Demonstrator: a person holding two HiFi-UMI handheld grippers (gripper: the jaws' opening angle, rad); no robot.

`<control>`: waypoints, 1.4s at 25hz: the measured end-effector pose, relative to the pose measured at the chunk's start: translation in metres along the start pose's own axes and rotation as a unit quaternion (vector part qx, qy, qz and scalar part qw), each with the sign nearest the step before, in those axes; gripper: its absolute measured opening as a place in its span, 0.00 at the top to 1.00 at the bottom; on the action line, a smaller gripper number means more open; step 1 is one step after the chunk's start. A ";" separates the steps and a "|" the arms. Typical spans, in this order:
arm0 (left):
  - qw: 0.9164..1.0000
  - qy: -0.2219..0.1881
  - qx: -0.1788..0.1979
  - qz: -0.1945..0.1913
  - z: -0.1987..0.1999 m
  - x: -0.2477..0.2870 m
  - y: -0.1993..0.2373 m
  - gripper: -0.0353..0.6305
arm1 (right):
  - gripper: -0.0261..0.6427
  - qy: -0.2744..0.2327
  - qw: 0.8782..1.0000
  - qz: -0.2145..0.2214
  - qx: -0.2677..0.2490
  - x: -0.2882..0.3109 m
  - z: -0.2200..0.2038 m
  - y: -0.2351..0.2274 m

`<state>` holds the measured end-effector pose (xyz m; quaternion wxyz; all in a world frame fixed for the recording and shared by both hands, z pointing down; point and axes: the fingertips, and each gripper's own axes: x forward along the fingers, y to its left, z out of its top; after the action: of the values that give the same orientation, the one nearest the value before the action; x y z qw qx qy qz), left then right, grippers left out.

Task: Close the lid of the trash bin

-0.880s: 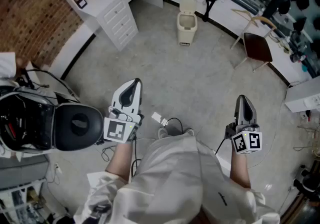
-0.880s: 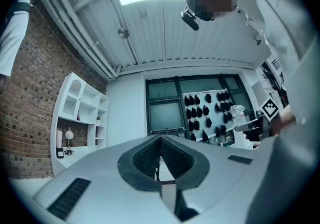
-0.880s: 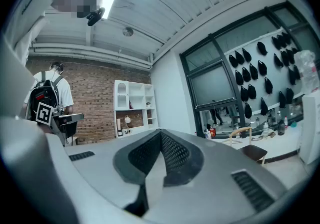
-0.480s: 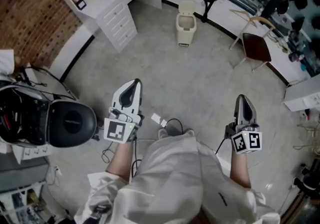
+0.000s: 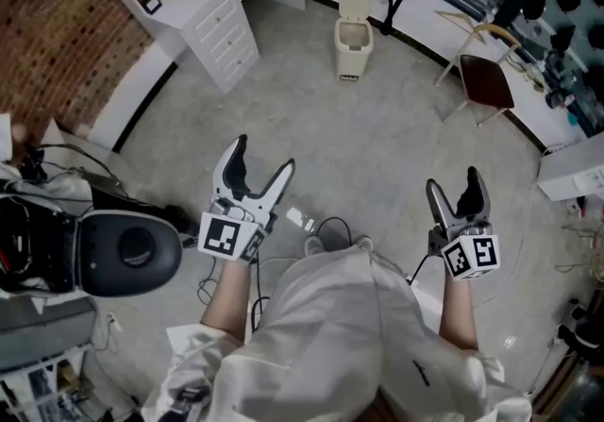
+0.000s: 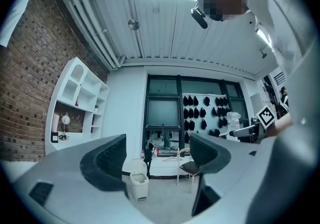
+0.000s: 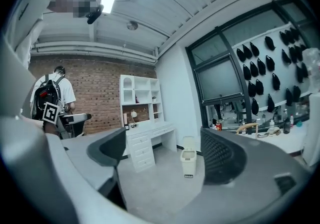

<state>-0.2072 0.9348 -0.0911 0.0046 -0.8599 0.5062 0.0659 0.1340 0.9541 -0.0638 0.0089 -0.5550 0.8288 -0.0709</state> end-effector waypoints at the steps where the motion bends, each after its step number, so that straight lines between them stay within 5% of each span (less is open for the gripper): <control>1: 1.000 0.004 0.001 0.002 -0.002 -0.001 0.004 0.36 | 0.25 0.007 1.000 -0.001 -0.005 0.003 -0.003 0.003; 9: 1.000 0.023 -0.001 0.017 -0.013 -0.013 0.037 0.31 | 0.10 0.041 0.999 -0.020 -0.019 0.011 -0.021 0.018; 20: 0.999 0.025 0.026 0.002 -0.014 0.011 0.037 0.30 | 0.08 0.055 0.998 0.007 -0.009 0.043 -0.026 0.018; 35: 0.998 0.040 0.022 0.036 -0.036 0.158 0.090 0.30 | 0.08 0.062 0.997 0.053 0.011 0.197 -0.023 -0.063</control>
<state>-0.2063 0.7508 -0.0691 0.0007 -0.8427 0.5381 0.0206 0.1139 0.7520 -0.0201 -0.0327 -0.5049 0.8551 -0.1134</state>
